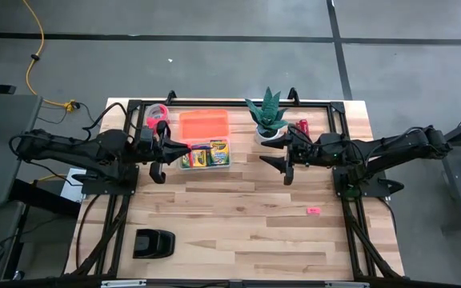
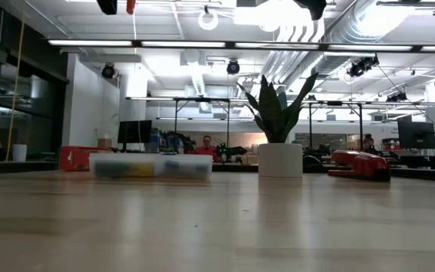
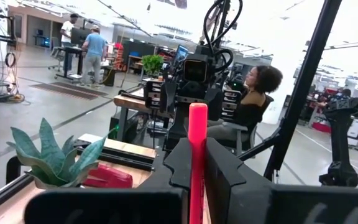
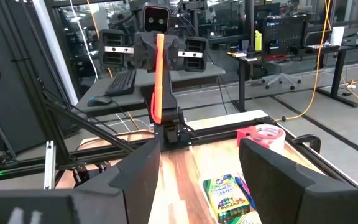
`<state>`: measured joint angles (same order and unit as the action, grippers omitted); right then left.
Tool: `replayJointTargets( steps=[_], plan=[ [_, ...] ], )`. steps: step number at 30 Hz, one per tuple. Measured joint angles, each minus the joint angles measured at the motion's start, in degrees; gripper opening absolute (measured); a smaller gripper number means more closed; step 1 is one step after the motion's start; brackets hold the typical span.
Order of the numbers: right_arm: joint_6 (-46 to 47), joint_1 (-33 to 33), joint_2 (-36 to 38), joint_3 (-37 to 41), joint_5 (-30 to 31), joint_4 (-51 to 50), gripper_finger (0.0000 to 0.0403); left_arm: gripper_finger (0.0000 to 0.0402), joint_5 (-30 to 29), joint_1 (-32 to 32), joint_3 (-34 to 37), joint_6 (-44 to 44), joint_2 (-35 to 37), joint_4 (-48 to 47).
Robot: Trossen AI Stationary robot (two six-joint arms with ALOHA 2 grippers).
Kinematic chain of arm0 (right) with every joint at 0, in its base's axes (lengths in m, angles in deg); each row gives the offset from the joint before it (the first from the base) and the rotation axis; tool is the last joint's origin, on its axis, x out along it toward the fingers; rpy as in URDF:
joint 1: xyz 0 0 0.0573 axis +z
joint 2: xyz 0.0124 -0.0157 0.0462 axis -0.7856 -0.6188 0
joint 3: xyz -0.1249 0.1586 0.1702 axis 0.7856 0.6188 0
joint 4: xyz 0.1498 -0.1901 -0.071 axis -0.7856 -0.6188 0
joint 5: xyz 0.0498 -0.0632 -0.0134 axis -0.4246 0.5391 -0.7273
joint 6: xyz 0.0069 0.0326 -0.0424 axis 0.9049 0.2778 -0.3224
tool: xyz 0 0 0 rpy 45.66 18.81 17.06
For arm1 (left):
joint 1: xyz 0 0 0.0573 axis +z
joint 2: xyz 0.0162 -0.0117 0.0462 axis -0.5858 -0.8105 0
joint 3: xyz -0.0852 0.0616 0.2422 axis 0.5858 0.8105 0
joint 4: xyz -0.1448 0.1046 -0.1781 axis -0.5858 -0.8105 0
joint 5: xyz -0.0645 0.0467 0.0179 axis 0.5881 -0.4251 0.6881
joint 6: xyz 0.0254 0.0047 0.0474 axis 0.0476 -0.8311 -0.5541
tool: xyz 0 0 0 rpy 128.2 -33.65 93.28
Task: Pack school essentials
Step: Put the orange pen into the orange supply box
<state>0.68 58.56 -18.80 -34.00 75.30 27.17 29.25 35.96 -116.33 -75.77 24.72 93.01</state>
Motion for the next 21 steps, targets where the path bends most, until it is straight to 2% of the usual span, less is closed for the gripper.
replayJointTargets(
  steps=[21],
  plan=[
    [0.0, 0.0, 0.0, 0.0, 0.0, -0.8, 0.0213, 0.0004, -1.6, 0.0, 0.0, 0.0, -0.3, -0.1]
  ],
)
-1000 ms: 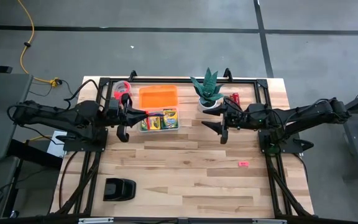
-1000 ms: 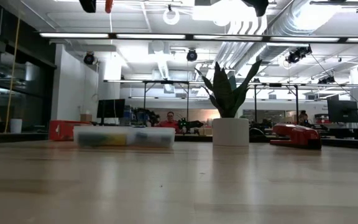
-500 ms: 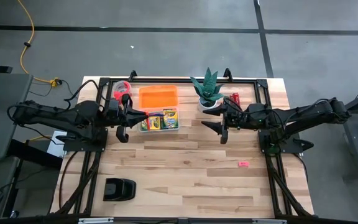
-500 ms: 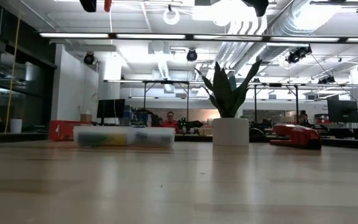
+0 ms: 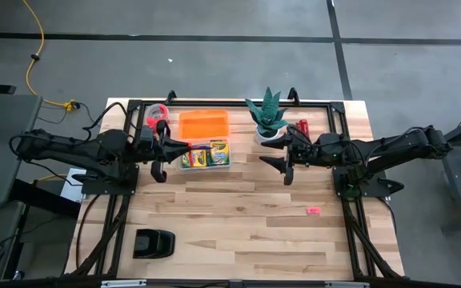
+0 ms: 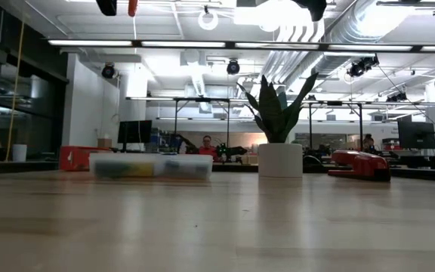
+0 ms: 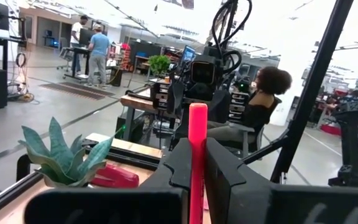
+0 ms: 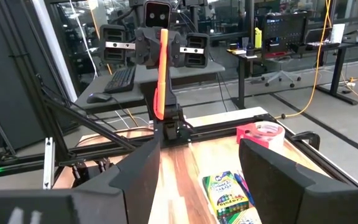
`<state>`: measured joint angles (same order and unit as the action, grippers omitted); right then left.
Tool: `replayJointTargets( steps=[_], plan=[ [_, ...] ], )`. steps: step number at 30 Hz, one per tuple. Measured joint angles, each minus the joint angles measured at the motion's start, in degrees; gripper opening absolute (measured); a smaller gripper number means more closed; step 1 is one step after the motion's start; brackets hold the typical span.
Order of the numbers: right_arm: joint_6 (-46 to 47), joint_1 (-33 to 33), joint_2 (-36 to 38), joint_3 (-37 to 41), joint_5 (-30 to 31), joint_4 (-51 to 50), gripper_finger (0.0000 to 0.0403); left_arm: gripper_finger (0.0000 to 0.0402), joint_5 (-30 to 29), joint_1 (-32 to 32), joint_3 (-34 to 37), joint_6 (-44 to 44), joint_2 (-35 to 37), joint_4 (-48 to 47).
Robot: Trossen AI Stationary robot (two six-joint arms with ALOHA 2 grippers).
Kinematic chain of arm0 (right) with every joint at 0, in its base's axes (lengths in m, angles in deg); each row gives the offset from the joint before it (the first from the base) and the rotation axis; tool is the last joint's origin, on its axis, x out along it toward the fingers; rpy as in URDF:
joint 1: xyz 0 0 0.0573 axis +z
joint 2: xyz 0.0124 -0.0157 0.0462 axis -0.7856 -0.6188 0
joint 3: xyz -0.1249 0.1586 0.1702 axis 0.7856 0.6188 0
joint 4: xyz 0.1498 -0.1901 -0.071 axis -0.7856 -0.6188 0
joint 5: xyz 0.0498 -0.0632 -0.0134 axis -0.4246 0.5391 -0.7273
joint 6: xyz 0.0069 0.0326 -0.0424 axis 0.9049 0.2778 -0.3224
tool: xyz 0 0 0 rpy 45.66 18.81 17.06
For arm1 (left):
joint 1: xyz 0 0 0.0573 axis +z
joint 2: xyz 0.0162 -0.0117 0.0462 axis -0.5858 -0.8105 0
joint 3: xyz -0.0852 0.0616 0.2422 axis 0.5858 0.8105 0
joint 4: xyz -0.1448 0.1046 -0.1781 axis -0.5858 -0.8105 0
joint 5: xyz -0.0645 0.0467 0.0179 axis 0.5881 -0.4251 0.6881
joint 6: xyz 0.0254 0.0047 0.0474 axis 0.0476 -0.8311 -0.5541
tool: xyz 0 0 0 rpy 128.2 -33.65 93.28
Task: Pack school essentials
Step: Put the orange pen into the orange supply box
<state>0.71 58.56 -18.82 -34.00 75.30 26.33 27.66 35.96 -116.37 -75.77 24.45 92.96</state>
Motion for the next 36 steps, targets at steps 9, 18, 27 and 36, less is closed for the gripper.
replayJointTargets(
  steps=[9, 18, 27, 36],
  plan=[
    [0.4, 0.0, 0.0, 0.0, 0.0, -0.1, 0.0213, 0.0004, -9.0, 2.6, -5.7, -0.2, -4.2, -6.5],
    [2.4, 0.0, 0.0, 0.0, 0.0, -0.4, 0.0213, 0.0004, -3.2, 16.4, -25.5, -11.4, -18.6, -36.4],
    [2.5, 0.0, 0.0, 0.0, 0.0, -0.4, 0.0213, 0.0004, 0.4, 25.0, -30.2, -22.6, -35.8, -47.0],
    [5.3, 0.0, 0.0, 0.0, 0.0, -0.5, 0.0213, 0.0003, 3.5, 25.4, -30.3, -24.0, -47.6, -47.7]
  ],
)
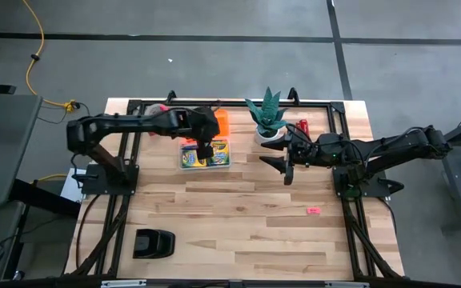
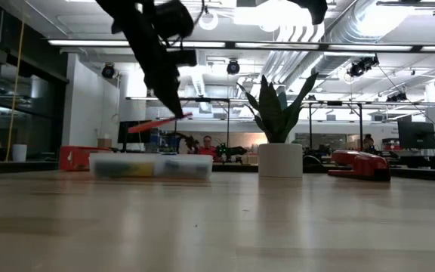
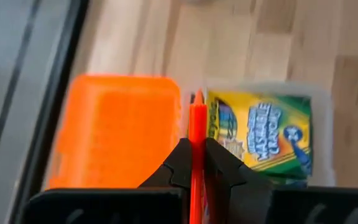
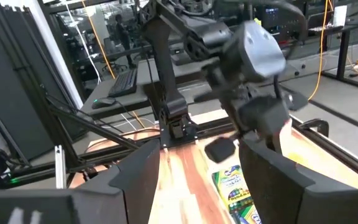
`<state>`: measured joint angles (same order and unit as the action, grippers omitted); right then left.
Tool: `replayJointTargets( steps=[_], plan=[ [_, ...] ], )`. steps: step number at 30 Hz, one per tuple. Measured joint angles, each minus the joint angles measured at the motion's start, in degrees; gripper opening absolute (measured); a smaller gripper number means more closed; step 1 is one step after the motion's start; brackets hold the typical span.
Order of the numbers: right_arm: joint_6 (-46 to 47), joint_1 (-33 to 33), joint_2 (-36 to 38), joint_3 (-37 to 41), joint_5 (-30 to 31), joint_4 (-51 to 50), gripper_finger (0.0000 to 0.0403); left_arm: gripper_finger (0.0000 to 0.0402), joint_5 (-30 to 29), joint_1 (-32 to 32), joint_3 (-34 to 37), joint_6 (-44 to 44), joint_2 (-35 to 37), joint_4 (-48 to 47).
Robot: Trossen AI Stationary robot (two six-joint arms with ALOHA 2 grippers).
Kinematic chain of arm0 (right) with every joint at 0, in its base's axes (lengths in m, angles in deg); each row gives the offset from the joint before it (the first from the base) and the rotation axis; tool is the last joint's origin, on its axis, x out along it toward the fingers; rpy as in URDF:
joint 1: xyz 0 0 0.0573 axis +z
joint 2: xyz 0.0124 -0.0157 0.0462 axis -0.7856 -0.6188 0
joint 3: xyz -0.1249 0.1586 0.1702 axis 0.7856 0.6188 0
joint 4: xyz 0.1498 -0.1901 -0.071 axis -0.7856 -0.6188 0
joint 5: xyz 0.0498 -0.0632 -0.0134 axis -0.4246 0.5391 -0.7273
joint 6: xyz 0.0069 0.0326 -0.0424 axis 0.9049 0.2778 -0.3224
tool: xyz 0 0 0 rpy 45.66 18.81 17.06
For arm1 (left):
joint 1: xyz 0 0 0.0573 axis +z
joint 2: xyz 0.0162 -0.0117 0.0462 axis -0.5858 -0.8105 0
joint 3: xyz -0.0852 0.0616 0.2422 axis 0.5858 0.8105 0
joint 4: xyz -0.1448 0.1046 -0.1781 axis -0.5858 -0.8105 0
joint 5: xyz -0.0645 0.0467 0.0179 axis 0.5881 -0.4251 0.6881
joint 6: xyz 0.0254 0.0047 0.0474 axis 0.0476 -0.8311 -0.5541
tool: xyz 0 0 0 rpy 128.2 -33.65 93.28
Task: Pack school essentials
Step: Put the orange pen into the orange supply box
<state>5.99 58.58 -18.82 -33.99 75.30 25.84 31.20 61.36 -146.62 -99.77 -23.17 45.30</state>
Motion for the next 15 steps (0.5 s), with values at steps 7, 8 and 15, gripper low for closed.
replayJointTargets(
  steps=[7, 8, 15],
  plan=[
    [0.1, 0.0, 0.0, 0.0, 0.0, -0.1, 0.0213, 0.0003, -1.3, 0.5, 0.0, -2.3, -6.2, -1.4],
    [0.1, 0.0, 0.0, 0.0, 0.0, -0.1, 0.0213, 0.0003, -1.5, 0.6, 0.0, -2.8, -6.9, -1.1],
    [1.8, 0.0, 0.0, 0.0, 0.0, -0.1, 0.0213, 0.0003, -0.3, 1.3, 0.0, -6.4, -9.4, -2.6]
  ],
)
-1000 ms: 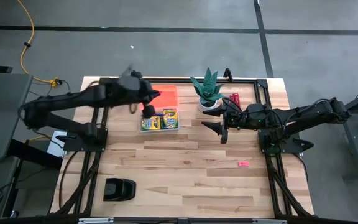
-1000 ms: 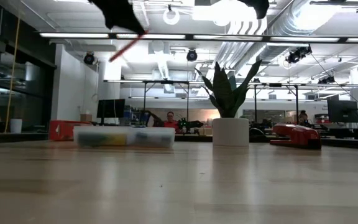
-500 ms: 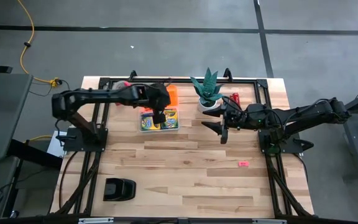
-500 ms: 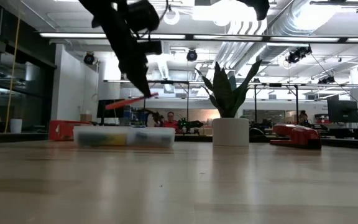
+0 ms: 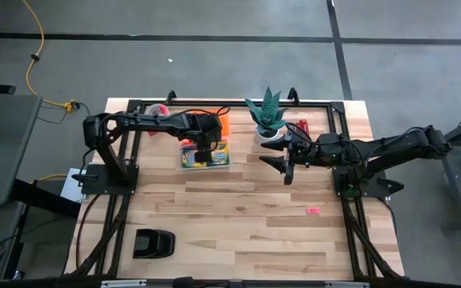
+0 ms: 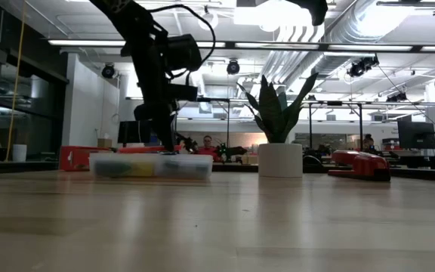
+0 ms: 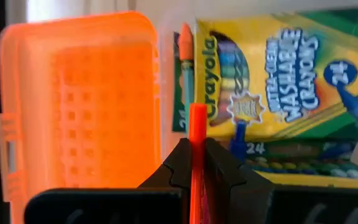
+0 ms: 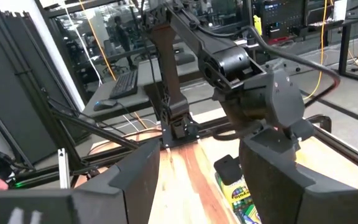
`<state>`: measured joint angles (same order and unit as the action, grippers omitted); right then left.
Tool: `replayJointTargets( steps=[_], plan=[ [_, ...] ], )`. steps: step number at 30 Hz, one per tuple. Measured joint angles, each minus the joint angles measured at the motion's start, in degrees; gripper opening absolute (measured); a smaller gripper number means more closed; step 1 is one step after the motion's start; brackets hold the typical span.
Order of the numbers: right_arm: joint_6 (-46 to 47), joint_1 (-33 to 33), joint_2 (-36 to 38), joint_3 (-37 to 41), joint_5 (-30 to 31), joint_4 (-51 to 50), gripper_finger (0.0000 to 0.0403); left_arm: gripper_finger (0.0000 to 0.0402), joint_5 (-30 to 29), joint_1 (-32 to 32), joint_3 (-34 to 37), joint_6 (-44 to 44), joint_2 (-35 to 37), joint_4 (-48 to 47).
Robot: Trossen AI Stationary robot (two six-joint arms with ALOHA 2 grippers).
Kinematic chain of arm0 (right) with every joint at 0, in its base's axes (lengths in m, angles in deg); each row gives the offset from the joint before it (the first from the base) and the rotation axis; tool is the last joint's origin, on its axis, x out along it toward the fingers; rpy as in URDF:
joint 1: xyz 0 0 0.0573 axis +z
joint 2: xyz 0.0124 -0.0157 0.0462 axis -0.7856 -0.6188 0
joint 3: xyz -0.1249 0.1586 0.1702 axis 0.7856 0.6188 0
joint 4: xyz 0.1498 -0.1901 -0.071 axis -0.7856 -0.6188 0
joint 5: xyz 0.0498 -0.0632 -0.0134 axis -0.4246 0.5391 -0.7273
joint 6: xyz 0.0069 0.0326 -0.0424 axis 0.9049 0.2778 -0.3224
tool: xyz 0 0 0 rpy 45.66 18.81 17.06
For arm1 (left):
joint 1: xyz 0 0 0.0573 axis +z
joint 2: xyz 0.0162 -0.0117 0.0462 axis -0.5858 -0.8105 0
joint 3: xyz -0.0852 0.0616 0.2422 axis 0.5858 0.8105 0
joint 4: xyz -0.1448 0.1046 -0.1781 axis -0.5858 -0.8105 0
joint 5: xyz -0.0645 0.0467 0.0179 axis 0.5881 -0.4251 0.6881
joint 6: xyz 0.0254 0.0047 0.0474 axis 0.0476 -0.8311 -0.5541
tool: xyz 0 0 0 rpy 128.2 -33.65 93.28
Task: Pack school essentials
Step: Put the orange pen into the orange supply box
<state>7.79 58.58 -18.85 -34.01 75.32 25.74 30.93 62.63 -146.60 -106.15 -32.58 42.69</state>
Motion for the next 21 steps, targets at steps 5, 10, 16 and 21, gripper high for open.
replayJointTargets(
  steps=[5, 10, 16, 21],
  plan=[
    [0.4, 0.0, 0.0, 0.0, 0.0, 0.0, 0.0213, 0.0003, 0.3, 0.4, 0.0, 0.2, -0.4, -1.2],
    [0.6, 0.0, 0.0, 0.0, 0.0, 0.0, 0.0213, 0.0009, 0.2, 0.4, 0.0, 0.4, -0.4, -1.3],
    [0.9, 0.0, 0.0, 0.0, 0.0, 0.0, 0.0213, 0.0043, -0.2, 0.4, 0.0, 0.4, -0.4, -1.2],
    [0.9, 0.0, 0.0, 0.0, 0.0, 0.0, 0.0213, 0.0062, -0.2, 0.4, 0.0, 0.5, -0.4, -1.2]
  ],
)
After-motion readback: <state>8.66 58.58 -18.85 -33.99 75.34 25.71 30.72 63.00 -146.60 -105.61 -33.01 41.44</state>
